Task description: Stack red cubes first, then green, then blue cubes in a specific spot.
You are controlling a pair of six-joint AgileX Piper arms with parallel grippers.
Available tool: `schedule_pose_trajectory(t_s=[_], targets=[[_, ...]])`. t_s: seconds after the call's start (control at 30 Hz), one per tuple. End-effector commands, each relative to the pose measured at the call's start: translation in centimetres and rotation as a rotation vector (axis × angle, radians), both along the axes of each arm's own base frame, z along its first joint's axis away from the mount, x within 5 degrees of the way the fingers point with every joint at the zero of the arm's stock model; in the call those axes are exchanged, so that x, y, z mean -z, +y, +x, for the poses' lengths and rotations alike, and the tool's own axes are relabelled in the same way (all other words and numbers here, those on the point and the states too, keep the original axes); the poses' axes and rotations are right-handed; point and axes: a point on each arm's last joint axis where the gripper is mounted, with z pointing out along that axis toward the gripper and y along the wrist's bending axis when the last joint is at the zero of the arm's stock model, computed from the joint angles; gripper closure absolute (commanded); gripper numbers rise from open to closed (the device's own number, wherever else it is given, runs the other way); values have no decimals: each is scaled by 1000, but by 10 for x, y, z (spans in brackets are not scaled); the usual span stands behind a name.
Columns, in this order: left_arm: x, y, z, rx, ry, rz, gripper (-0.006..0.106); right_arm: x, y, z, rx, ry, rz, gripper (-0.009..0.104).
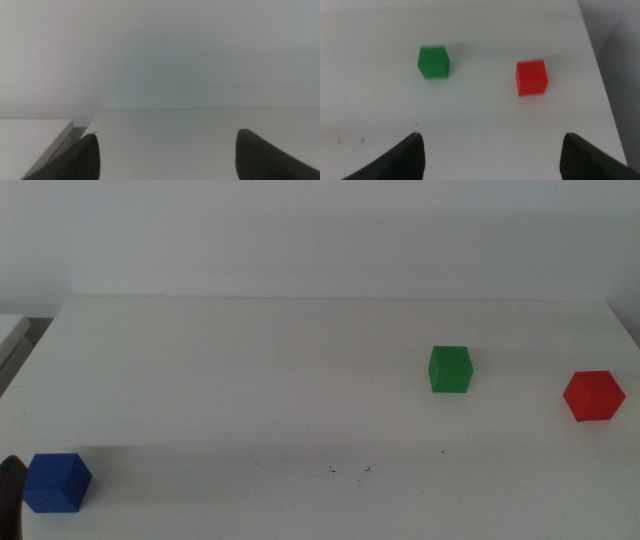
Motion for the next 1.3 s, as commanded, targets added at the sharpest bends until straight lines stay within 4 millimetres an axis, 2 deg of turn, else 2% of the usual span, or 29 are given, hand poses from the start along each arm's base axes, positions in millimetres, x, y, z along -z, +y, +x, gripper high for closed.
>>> schedule_pose_trajectory(t_s=[0.0,0.17,0.5,0.6,0.93,1.1,1.27], targets=[[-1,0,0,-3,-13,-10,10,-16,-1,7,-7,98,-3,4],[-1,0,0,-3,-11,-10,10,-33,-1,21,-12,131,-4,4],[-1,0,0,-3,-11,-10,10,-32,-1,22,-13,146,-3,4],[-1,0,0,-3,-11,-10,10,-29,-2,33,-14,182,-2,4],[-1,0,0,-3,-11,-10,10,-25,-9,111,-8,312,-35,4],[-1,0,0,-3,-11,-10,10,-4,-22,151,5,402,-39,4],[-1,0,0,-3,-8,-10,10,21,-42,185,34,483,-16,4]])
